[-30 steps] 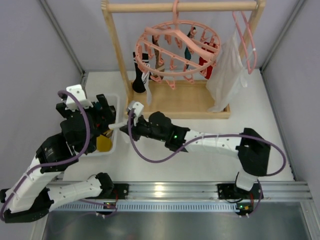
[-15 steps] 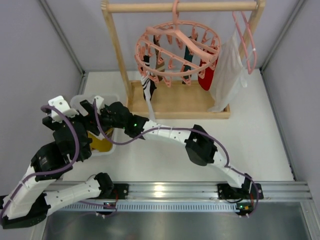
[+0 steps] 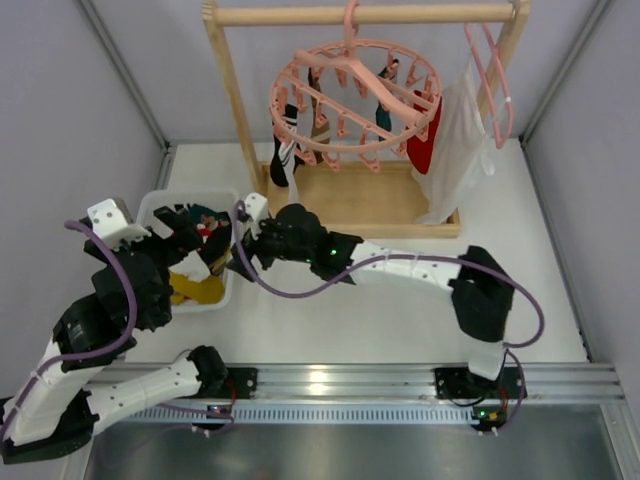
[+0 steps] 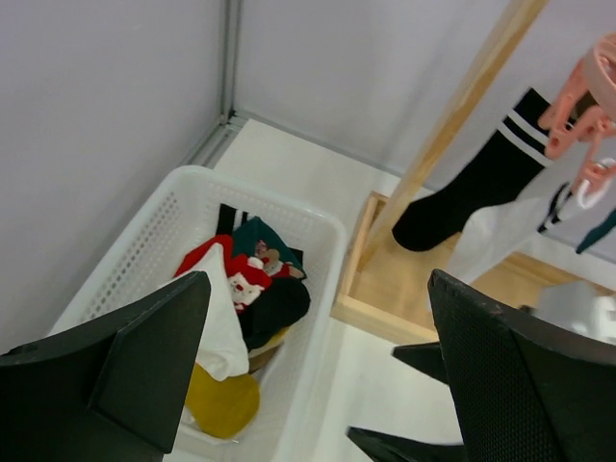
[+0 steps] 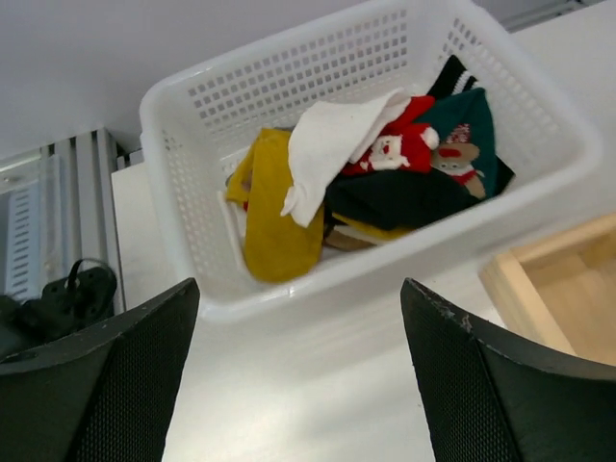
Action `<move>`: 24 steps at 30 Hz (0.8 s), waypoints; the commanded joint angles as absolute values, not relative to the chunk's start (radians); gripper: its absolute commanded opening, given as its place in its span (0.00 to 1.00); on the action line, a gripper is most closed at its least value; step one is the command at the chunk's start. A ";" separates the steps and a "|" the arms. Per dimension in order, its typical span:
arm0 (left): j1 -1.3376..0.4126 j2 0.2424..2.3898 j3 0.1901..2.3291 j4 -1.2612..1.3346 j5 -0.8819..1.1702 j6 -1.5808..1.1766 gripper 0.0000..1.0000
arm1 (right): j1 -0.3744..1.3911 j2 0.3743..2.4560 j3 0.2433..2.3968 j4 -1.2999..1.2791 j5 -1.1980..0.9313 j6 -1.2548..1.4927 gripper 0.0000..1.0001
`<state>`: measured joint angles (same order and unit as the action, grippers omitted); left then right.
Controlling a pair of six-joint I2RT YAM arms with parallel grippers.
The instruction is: Remove the socks clipped to the hanger
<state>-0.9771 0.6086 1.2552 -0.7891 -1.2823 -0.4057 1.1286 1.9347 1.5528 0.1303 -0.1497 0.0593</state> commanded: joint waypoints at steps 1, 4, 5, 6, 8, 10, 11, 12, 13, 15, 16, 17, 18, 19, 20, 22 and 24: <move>-0.977 0.660 1.272 -0.770 -1.145 -0.437 0.98 | 1.111 1.703 1.389 0.193 -0.132 0.054 0.82; -0.977 0.701 1.240 -0.764 -1.071 -0.492 0.98 | 1.095 1.524 1.196 0.183 -0.101 0.087 0.86; -0.977 0.715 1.224 -0.732 -1.027 -0.503 0.98 | 1.088 1.429 1.151 0.176 -0.080 0.098 0.86; -0.979 0.744 1.203 -0.712 -1.008 -0.503 0.98 | 1.083 1.380 1.106 0.167 -0.062 0.110 0.88; -0.979 0.779 1.152 -0.654 -0.953 -0.518 0.98 | 1.065 1.227 0.988 0.126 0.033 0.146 0.90; -0.979 0.830 1.091 -0.585 -0.892 -0.500 0.98 | 1.055 1.079 0.889 0.069 0.081 0.167 0.94; -0.979 0.857 1.066 -0.492 -0.823 -0.485 0.98 | 1.054 1.034 0.862 0.043 0.109 0.170 0.96; -0.977 0.868 1.040 -0.432 -0.799 -0.471 0.98 | 1.051 0.950 0.820 0.002 0.123 0.176 0.96; -0.977 0.879 0.973 -0.373 -0.789 -0.436 0.98 | 1.049 0.909 0.801 -0.036 0.152 0.179 0.96; -0.976 0.913 0.905 -0.202 -0.805 -0.384 0.98 | 1.049 0.795 0.760 -0.080 0.163 0.189 0.97; -0.973 0.929 0.840 -0.142 -0.805 -0.362 0.98 | 1.049 0.760 0.749 -0.121 0.164 0.192 0.97; -0.953 0.939 0.795 -0.001 -0.786 -0.339 0.98 | 1.049 0.730 0.743 -0.138 0.166 0.195 0.97; -0.939 0.945 0.754 0.087 -0.764 -0.304 0.98 | 1.049 0.676 0.730 -0.155 0.163 0.199 0.97; -0.896 0.957 0.671 0.168 -0.737 -0.298 0.98 | 1.048 0.652 0.726 -0.178 0.158 0.199 0.97; -0.862 0.966 0.638 0.236 -0.695 -0.292 0.98 | 1.048 0.631 0.724 -0.190 0.153 0.196 0.98; -0.730 1.021 0.591 0.388 -0.528 -0.299 0.98 | 1.048 0.585 0.727 -0.224 0.134 0.190 0.99; -0.649 1.093 0.574 0.469 -0.433 -0.296 0.98 | 1.049 0.554 0.738 -0.247 0.111 0.181 0.99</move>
